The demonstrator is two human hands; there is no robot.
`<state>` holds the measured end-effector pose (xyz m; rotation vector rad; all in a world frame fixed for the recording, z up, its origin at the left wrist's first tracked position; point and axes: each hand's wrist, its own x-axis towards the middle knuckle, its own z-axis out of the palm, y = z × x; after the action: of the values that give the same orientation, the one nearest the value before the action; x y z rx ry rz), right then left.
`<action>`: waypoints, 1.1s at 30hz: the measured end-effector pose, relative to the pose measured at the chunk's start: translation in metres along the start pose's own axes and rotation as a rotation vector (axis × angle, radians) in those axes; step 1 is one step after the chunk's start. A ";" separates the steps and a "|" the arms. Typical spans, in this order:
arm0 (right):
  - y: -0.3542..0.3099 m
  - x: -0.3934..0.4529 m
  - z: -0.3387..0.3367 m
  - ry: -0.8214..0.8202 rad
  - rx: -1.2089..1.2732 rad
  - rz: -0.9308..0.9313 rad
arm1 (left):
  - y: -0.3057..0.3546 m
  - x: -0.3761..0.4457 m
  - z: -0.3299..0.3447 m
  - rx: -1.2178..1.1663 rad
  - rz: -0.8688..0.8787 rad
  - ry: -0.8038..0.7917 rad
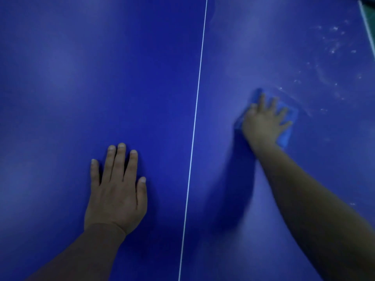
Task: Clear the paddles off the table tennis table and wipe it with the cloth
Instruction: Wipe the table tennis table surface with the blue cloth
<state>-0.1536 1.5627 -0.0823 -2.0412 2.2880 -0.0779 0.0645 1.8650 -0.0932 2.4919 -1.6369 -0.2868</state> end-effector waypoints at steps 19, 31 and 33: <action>0.083 -0.137 0.003 -0.146 -0.123 -1.197 | 0.001 0.000 0.000 0.016 -0.018 -0.012; 0.086 -0.064 -0.005 -0.075 -0.109 -0.664 | 0.001 0.001 -0.001 0.004 -0.021 -0.013; 0.122 -0.132 0.002 -0.137 -0.120 -1.143 | 0.001 0.000 -0.001 0.012 -0.022 -0.007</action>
<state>-0.2593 1.7077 -0.0916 -2.9726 0.8152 0.1354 0.0636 1.8643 -0.0922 2.5222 -1.6198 -0.2899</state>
